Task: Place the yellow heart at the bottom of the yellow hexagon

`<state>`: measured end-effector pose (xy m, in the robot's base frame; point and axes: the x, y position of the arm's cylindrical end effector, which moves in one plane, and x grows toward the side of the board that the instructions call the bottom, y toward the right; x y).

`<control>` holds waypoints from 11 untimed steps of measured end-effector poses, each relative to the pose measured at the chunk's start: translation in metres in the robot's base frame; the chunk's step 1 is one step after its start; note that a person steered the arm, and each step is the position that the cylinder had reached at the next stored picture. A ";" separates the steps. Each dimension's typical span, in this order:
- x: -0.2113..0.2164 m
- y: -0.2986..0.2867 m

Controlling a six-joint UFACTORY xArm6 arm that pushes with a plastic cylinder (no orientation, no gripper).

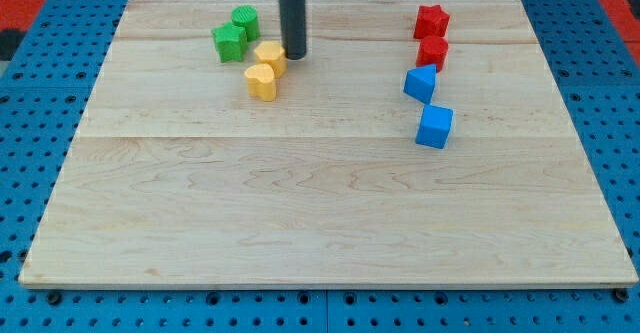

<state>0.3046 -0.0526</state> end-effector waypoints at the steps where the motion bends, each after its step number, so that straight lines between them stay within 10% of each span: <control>1: 0.009 -0.031; 11: 0.104 -0.036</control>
